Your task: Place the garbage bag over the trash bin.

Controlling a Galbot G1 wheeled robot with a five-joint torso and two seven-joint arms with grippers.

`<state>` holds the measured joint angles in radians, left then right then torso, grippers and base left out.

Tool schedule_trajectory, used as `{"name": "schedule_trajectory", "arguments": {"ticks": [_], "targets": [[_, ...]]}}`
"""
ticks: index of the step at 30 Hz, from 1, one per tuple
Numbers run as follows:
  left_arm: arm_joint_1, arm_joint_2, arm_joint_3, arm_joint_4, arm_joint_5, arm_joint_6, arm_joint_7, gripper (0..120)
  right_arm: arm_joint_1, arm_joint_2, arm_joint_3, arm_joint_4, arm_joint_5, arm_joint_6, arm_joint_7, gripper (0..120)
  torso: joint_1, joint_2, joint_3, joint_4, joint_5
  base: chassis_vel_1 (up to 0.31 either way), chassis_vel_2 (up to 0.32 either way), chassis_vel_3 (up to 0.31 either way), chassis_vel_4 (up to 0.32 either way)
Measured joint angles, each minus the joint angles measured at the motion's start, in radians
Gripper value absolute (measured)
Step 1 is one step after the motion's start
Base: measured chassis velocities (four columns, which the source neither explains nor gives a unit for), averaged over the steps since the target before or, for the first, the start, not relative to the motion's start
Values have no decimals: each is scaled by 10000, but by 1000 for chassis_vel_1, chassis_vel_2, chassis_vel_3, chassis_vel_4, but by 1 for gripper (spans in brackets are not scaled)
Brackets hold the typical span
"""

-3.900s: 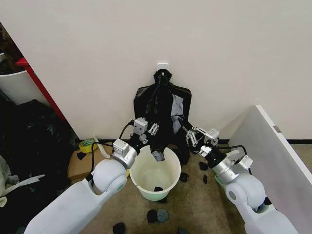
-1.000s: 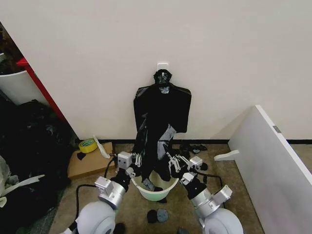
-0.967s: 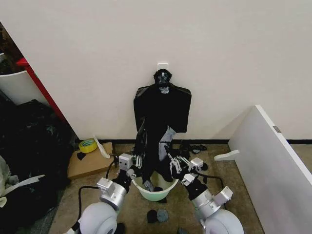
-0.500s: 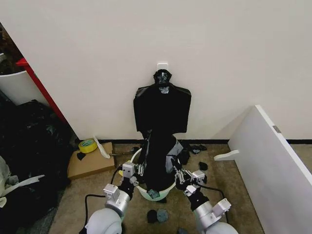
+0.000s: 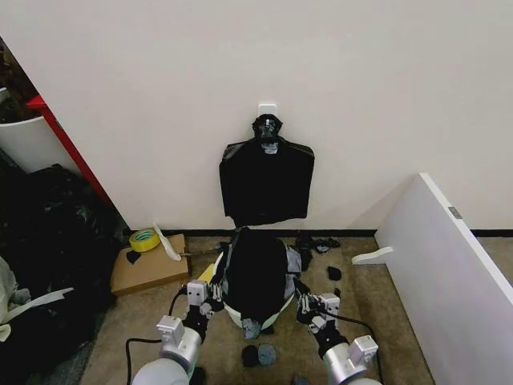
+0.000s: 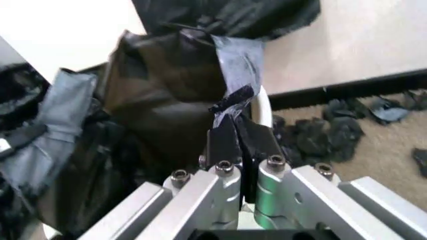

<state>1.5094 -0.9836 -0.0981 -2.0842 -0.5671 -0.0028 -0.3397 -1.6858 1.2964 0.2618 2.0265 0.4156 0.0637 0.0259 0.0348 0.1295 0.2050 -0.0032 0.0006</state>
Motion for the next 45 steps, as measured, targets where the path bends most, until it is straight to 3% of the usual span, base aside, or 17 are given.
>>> {"name": "schedule_trajectory", "arguments": {"ticks": [10, 21, 26, 32, 45], "targets": [[144, 366, -146, -360, -429, 390, -244, 0, -426, -26, 146, 292, -307, -701, 437, 0, 0, 0, 0, -1, 0, 0, 0, 0, 0], [762, 922, -327, -889, -763, 1688, -800, 0, -482, -201, 64, 590, -654, -2141, 1106, 0, 0, 0, 1, 0, 1, 0, 0, 0, 0], [1024, 1126, -387, -893, -1020, 1973, -878, 0, -459, -79, -2, 476, -904, -2266, 1205, 0, 0, 0, 1, -1, 0, 0, 0, 0, 0], [1206, 1157, -412, -648, -1144, 2026, -898, 0, -399, -17, -19, 198, -1081, -2318, 1249, 0, 0, 0, 1, 0, 0, 0, 0, 0, 0], [54, 722, -93, 725, -1398, 1328, -870, 0, 484, 302, -149, -901, -1446, -1952, 1248, 0, 0, 0, 2, 0, 0, 0, 0, 0, 0]]}}
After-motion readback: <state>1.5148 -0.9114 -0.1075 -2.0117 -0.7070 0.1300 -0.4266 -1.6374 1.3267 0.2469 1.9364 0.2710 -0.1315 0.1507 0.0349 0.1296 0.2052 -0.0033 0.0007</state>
